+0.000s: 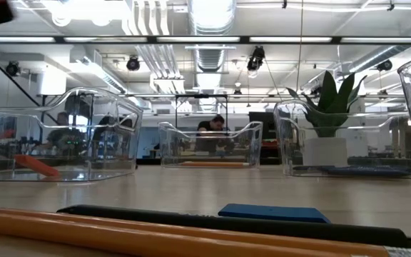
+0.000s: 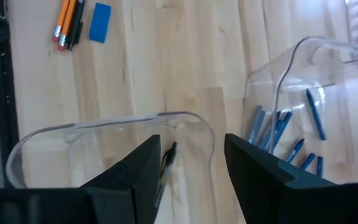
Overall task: Sort crayons/erasers/pens/pencils in bins
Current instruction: Put the orange eraser into the middle left transparent bin
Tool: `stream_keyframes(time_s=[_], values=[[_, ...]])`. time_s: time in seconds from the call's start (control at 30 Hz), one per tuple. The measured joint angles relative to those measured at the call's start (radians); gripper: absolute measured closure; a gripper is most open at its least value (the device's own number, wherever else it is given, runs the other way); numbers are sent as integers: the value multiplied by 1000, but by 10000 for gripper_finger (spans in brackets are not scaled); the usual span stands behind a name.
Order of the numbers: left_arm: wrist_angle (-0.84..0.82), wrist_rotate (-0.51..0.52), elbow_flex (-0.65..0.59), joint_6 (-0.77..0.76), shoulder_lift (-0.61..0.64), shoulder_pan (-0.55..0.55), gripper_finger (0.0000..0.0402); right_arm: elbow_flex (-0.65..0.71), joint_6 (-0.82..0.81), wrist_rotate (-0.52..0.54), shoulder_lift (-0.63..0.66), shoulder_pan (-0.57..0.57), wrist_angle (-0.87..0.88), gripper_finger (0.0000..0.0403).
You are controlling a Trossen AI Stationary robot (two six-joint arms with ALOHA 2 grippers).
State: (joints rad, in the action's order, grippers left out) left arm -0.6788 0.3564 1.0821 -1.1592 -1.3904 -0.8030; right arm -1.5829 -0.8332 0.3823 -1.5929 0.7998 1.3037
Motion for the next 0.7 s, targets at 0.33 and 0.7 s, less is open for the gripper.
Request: stream_keyframes(time_s=[0.33,0.7], values=[[-192,81,-31,207,69,230,389,0,7,22,0,-7,-3,232],[-221,-119,-222,220,68,360,389,3,23,71,0,-6,-5,232]])
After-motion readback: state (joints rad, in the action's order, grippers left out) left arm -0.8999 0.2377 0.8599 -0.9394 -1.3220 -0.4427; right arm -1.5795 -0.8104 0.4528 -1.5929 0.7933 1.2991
